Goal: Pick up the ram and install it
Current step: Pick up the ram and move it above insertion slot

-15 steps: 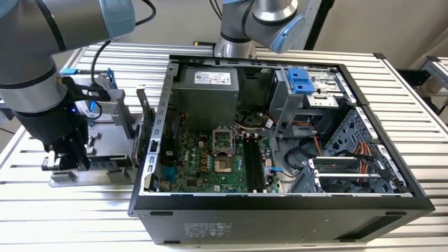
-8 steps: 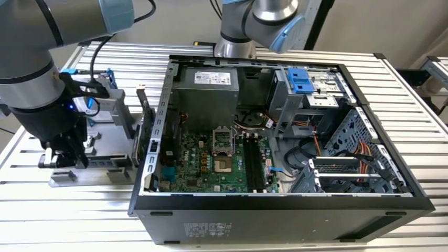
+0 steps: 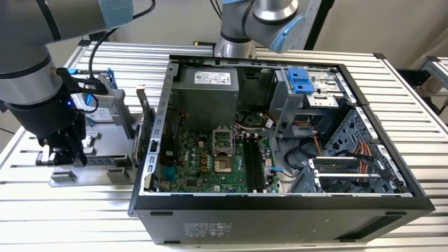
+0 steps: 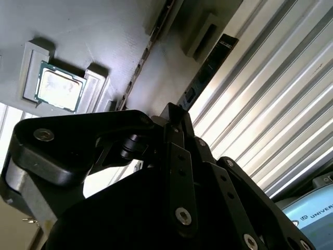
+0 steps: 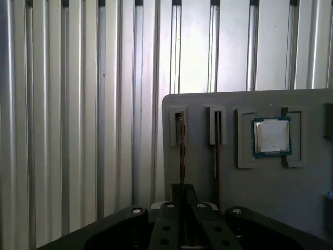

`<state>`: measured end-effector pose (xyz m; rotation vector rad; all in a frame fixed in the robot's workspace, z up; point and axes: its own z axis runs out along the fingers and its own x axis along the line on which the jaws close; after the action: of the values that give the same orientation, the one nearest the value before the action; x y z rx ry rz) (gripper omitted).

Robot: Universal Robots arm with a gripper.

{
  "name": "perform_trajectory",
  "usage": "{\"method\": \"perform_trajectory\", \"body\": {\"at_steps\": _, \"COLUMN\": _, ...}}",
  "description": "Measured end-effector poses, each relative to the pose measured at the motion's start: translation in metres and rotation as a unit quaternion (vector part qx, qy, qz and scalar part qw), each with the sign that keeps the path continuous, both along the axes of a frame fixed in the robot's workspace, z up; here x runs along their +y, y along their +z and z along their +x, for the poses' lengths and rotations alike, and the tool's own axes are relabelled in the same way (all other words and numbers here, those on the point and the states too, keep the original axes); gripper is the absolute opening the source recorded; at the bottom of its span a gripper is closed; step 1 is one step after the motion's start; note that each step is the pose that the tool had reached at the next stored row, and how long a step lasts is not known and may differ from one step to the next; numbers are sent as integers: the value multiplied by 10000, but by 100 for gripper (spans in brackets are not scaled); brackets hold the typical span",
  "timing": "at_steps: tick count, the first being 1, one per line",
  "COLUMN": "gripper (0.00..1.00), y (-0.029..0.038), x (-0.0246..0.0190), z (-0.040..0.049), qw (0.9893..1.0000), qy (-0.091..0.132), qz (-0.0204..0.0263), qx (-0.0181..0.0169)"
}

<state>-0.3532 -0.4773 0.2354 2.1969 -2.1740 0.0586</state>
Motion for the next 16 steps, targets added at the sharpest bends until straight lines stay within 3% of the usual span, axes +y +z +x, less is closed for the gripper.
{"method": "perform_trajectory", "body": {"at_steps": 13, "gripper": 0, "y": 103, "x": 0, "z": 0, "qw": 10000, "qy": -7, "qz": 0, "qx": -1}}
{"method": "perform_trajectory", "body": {"at_steps": 16, "gripper": 0, "y": 120, "x": 0, "z": 0, "qw": 10000, "qy": -7, "qz": 14, "qx": -18}}
